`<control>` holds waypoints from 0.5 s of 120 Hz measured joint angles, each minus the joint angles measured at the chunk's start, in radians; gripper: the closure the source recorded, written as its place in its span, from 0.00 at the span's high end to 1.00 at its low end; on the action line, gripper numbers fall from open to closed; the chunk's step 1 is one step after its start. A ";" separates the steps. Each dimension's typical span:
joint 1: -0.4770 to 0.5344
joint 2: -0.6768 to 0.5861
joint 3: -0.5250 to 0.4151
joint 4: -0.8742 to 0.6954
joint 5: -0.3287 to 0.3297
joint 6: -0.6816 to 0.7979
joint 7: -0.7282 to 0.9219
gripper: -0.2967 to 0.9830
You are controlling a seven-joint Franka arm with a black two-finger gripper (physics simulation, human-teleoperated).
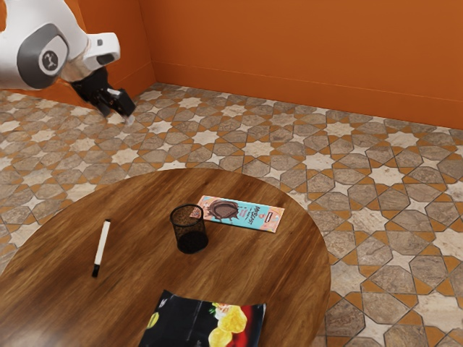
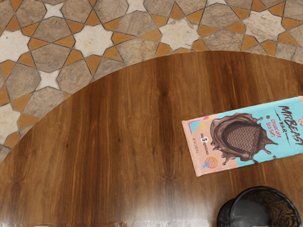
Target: Take the marker out of the pen holder and place it to the left of the pen holder.
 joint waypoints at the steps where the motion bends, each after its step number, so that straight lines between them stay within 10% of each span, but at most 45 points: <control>1: -0.003 -0.001 -0.005 0.024 0.006 -0.033 0.000 0.65; 22: -0.046 0.002 -0.053 0.159 0.069 -0.477 0.001 0.71; 60: -0.043 0.002 -0.066 0.158 0.090 -0.654 0.004 0.75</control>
